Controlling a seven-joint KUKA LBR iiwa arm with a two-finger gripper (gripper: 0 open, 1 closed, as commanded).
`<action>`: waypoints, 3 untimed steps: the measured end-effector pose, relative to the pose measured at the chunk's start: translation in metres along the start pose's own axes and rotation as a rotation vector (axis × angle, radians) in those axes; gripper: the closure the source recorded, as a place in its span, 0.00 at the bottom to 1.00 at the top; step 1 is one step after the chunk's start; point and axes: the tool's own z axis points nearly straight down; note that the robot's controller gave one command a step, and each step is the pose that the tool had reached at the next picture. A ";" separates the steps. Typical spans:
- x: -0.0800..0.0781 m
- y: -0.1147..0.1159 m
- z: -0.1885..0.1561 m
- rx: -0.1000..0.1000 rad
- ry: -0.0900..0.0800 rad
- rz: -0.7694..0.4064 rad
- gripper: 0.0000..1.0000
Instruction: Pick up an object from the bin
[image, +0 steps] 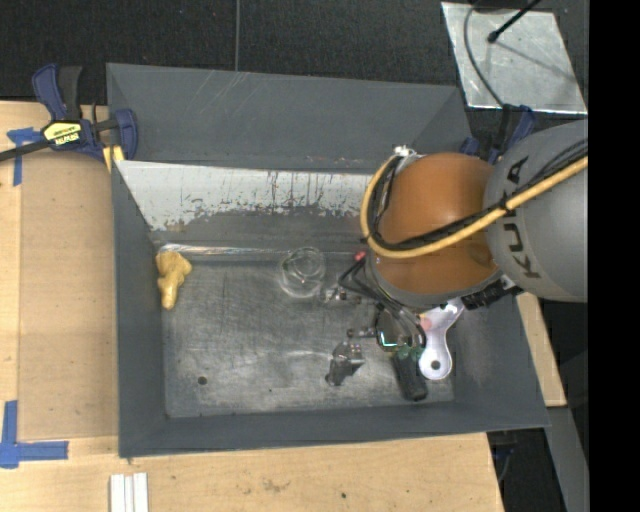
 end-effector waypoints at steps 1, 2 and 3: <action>-0.001 0.000 -0.002 -0.001 -0.004 0.001 0.00; -0.005 0.000 0.002 -0.002 -0.013 -0.010 0.00; -0.005 -0.032 0.058 0.000 -0.012 -0.161 0.00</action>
Offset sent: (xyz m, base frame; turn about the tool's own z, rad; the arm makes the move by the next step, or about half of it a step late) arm 0.0402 -0.0152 -0.1116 -0.1275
